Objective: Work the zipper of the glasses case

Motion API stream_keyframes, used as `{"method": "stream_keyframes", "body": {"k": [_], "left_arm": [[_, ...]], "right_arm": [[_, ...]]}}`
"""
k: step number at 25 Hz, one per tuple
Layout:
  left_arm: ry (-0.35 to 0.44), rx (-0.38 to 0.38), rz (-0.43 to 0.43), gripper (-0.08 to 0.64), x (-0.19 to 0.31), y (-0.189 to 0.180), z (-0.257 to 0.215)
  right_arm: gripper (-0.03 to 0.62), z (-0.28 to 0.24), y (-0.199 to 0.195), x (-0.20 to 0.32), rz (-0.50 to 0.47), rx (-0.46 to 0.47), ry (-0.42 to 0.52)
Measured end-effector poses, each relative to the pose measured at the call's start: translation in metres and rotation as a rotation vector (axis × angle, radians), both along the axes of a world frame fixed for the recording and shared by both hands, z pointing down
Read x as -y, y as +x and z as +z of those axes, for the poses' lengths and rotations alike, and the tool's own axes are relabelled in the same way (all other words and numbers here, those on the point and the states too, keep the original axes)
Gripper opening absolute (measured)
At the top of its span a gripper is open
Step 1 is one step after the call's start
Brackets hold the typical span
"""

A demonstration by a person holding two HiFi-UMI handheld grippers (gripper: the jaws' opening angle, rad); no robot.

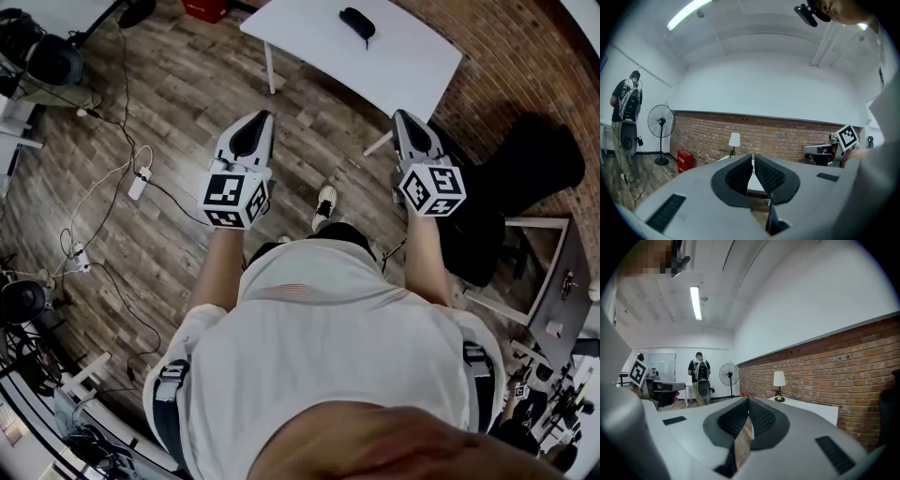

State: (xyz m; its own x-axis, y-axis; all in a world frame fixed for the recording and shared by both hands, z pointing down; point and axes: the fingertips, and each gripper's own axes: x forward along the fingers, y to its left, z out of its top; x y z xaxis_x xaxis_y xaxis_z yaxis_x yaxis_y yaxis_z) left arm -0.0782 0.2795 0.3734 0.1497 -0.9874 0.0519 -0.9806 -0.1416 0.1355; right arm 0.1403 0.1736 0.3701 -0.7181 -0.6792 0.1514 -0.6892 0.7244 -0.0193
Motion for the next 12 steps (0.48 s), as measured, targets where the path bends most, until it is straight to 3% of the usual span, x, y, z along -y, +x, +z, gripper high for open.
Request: {"method": "stream_keyframes", "body": {"k": [6,12], "left_arm": [[-0.007,0.011,-0.037,0.028,0.070,-0.018,-0.008],[-0.007,0.029,-0.026,0.028,0.155,-0.002,-0.018]], "right_arm": [[0.051,-0.003,-0.024,0.075,-0.046,0.003,0.000],[0.051,-0.005,-0.010,0.160,-0.048,0.009,-0.015]]}}
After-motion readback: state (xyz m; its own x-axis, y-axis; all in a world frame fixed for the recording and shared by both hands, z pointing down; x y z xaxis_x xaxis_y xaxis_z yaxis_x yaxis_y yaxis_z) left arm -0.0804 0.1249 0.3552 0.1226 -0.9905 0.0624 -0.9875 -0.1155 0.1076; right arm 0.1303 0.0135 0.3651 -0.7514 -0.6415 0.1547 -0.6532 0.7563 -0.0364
